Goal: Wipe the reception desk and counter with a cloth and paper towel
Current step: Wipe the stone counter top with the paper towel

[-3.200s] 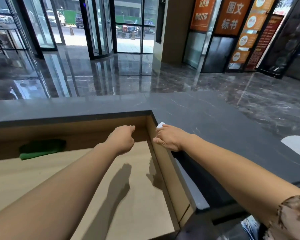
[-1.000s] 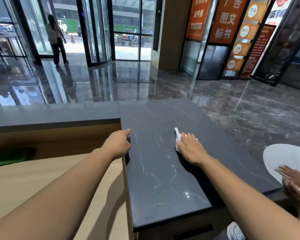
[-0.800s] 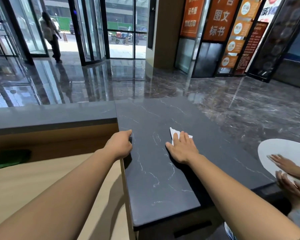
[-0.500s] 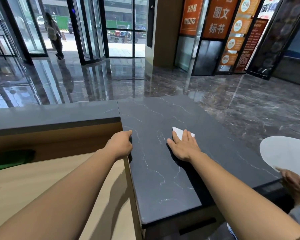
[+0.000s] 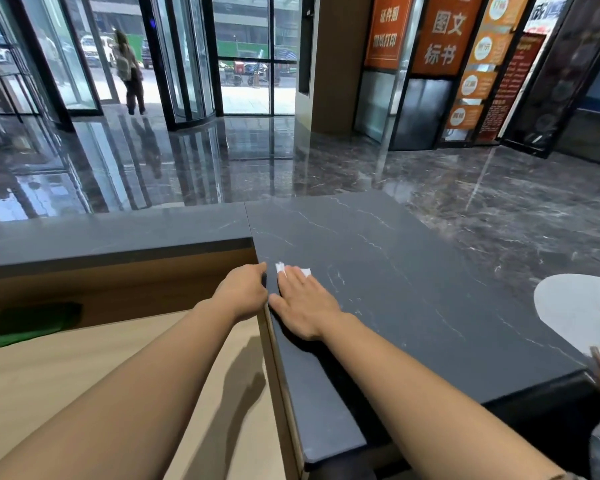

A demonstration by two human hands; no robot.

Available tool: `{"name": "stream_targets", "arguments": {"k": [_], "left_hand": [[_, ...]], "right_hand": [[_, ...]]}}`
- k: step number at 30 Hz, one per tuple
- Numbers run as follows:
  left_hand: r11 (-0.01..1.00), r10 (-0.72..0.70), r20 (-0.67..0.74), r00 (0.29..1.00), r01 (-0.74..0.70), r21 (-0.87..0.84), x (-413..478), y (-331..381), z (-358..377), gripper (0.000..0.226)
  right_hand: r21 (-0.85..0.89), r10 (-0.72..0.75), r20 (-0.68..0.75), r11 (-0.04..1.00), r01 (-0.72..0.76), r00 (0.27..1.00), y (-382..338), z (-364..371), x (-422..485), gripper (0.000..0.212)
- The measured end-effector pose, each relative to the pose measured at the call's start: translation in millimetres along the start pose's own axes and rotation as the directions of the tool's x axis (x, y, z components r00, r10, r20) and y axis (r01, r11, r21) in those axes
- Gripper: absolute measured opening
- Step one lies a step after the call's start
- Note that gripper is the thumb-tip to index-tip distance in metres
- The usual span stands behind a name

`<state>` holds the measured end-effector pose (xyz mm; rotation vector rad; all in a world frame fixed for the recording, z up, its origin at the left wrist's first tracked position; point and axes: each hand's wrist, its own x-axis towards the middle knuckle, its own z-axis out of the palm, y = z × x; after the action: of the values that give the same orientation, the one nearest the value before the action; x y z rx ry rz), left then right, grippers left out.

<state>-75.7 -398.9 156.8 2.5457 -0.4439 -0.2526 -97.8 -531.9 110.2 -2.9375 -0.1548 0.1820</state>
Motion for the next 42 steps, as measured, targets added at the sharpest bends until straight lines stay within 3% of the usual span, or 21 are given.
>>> {"name": "stream_targets", "arguments": {"k": [2,5,9,12,14,18,22,24,27,31,35,38,42], "left_hand": [[1.000,0.016,0.015,1.000,-0.016,-0.001,1,-4,1,0.040],[0.999,0.040,0.025,0.999,-0.041,0.022,5,-6,5,0.040],[0.986,0.075,0.041,0.996,-0.080,0.148,8,-1,9,0.045],[0.976,0.107,0.065,0.992,-0.118,0.186,9,-1,9,0.045],[0.970,0.117,0.072,0.991,-0.130,0.205,9,0,8,0.044],[0.960,0.102,0.077,0.992,-0.118,0.254,11,5,10,0.036],[0.946,0.054,0.041,0.998,-0.064,0.317,17,2,10,0.016],[0.942,0.035,0.028,0.999,-0.042,0.333,19,4,7,0.015],[0.936,0.017,0.036,0.999,-0.028,0.352,24,10,8,0.020],[0.924,0.031,0.098,0.995,-0.066,0.376,33,18,15,0.034],[0.925,0.007,0.122,0.993,-0.052,0.376,44,34,20,0.040],[0.928,-0.069,0.183,0.981,-0.005,0.374,53,50,15,0.028],[0.909,-0.136,0.222,0.966,0.032,0.416,58,69,11,0.035]], "right_hand": [[0.020,0.026,-0.018,0.999,-0.026,1.000,24,-4,1,0.062],[0.081,0.226,-0.088,0.972,-0.219,0.970,93,-15,-4,0.063],[0.072,0.510,-0.092,0.860,-0.505,0.855,173,-37,-32,0.064],[0.131,0.605,-0.100,0.795,-0.592,0.790,161,-41,-30,0.064],[0.172,0.577,-0.104,0.813,-0.557,0.810,123,-38,-17,0.065],[0.100,0.263,-0.057,0.961,-0.257,0.963,36,-20,25,0.065],[-0.044,0.029,0.039,0.999,-0.027,0.999,20,-17,46,0.063],[-0.042,0.045,0.022,0.998,-0.044,0.999,50,-24,47,0.063],[-0.042,0.204,-0.048,0.978,-0.206,0.978,124,-38,40,0.064],[-0.060,0.501,-0.110,0.859,-0.509,0.858,230,-57,5,0.064],[-0.015,0.618,-0.105,0.783,-0.622,0.779,243,-64,2,0.064],[0.073,0.571,-0.105,0.821,-0.566,0.814,202,-59,24,0.066],[0.090,0.271,-0.096,0.961,-0.263,0.958,115,-42,62,0.064]]}}
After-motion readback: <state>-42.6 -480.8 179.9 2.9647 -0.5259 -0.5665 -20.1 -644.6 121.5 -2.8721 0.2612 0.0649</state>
